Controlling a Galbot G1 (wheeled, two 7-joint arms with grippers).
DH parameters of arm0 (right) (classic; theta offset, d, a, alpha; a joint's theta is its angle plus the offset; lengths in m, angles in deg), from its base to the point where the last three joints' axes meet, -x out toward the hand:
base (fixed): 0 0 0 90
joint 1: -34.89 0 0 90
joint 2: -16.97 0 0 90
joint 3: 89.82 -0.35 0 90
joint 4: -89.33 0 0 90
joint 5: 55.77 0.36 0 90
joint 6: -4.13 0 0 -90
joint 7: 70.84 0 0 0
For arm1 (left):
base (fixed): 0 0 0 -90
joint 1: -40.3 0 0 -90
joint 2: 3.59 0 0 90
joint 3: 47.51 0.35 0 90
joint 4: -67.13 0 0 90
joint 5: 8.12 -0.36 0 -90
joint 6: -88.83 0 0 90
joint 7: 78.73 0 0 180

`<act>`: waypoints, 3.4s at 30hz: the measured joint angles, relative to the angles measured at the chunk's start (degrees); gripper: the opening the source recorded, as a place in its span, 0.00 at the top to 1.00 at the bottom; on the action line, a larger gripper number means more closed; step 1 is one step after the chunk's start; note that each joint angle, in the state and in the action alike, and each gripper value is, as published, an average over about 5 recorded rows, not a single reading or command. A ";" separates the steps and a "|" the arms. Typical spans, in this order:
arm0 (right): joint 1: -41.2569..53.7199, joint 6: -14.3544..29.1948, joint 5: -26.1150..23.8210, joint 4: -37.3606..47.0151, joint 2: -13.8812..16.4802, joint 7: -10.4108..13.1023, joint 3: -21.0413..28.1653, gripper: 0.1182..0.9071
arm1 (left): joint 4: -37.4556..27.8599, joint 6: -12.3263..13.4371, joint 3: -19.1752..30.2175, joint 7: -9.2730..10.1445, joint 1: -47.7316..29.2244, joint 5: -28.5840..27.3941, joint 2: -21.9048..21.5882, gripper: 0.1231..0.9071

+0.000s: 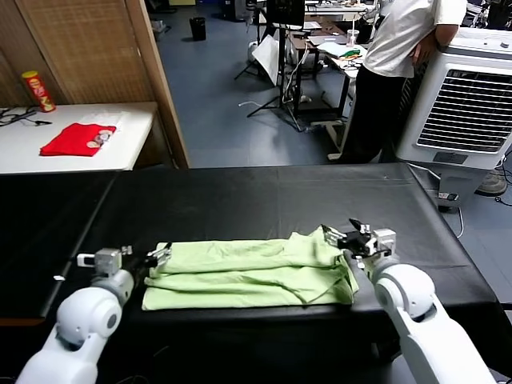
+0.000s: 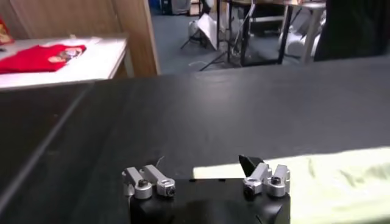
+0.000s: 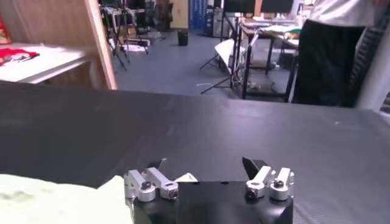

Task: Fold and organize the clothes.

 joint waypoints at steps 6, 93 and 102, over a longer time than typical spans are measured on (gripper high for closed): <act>2.11 -0.20 -0.31 4.10 -1.84 -0.37 1.74 0.34 | -3.69 0.01 0.24 -0.34 -1.01 2.46 0.77 0.15; -12.20 9.59 -4.83 -9.57 -3.61 -2.81 -2.90 0.14 | -0.49 17.44 -8.73 -4.33 13.87 -15.89 10.29 0.98; -12.40 9.44 -4.93 -10.19 -4.37 -2.55 -3.01 0.14 | -0.13 21.22 -13.54 -4.41 17.17 -28.09 2.01 0.98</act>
